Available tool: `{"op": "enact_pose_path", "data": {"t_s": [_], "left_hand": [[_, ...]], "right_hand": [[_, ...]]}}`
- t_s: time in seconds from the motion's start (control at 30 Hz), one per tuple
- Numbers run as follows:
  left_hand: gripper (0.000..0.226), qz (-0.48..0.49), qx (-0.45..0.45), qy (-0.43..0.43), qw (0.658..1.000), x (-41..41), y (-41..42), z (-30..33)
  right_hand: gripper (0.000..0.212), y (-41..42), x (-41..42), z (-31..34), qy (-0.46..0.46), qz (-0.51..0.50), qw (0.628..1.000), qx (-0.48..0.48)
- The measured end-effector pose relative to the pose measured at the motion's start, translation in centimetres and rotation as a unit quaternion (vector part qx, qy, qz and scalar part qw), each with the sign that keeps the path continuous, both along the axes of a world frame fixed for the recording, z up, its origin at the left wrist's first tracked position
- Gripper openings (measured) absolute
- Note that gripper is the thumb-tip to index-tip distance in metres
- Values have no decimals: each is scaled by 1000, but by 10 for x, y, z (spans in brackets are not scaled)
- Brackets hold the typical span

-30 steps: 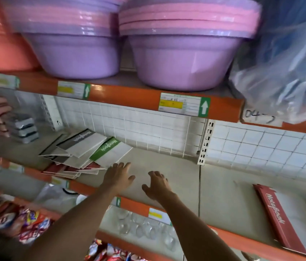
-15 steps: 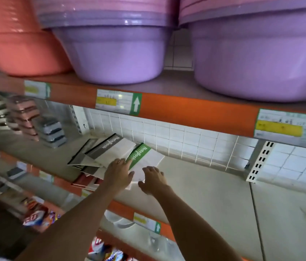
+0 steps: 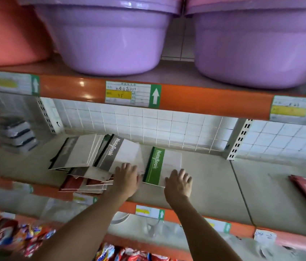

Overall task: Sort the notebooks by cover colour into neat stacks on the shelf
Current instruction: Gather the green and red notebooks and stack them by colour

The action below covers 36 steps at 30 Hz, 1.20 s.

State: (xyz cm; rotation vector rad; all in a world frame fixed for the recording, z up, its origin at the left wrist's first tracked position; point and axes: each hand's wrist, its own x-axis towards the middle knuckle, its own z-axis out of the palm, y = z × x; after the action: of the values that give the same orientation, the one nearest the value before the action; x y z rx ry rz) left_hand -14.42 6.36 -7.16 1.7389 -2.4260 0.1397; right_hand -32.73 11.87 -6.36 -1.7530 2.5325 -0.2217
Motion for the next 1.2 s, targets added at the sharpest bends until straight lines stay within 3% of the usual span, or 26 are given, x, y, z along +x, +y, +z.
{"op": "enact_pose_path", "data": {"t_s": [0.1, 0.23, 0.37, 0.47, 0.63, 0.73, 0.9, 1.2], "left_hand": [[22, -73, -16, 48, 996, -24, 11, -7], [26, -144, -32, 128, 981, -40, 20, -8], [45, -25, -24, 72, 997, -42, 16, -8], [62, 67, 38, 59, 995, -44, 12, -13], [68, 72, -8, 82, 994, -52, 11, -12], [75, 139, -21, 125, 982, -48, 5, -13], [78, 146, -58, 38, 987, -44, -2, -20], [86, 133, -53, 211, 967, -35, -13, -25]], "right_hand": [[41, 18, -10, -6, 5, -43, 999, 32], [36, 29, -26, -15, -4, -92, 996, -2], [36, 25, -27, -12, -24, -99, 995, -10], [54, 24, -20, -6, -36, -140, 989, -22], [64, 18, -15, -6, -100, -228, 968, -22], [69, 15, -20, -8, -122, -250, 960, -23], [80, 11, -24, -12, -97, -268, 956, -66], [74, 7, -26, -16, -94, -262, 956, -91]]}}
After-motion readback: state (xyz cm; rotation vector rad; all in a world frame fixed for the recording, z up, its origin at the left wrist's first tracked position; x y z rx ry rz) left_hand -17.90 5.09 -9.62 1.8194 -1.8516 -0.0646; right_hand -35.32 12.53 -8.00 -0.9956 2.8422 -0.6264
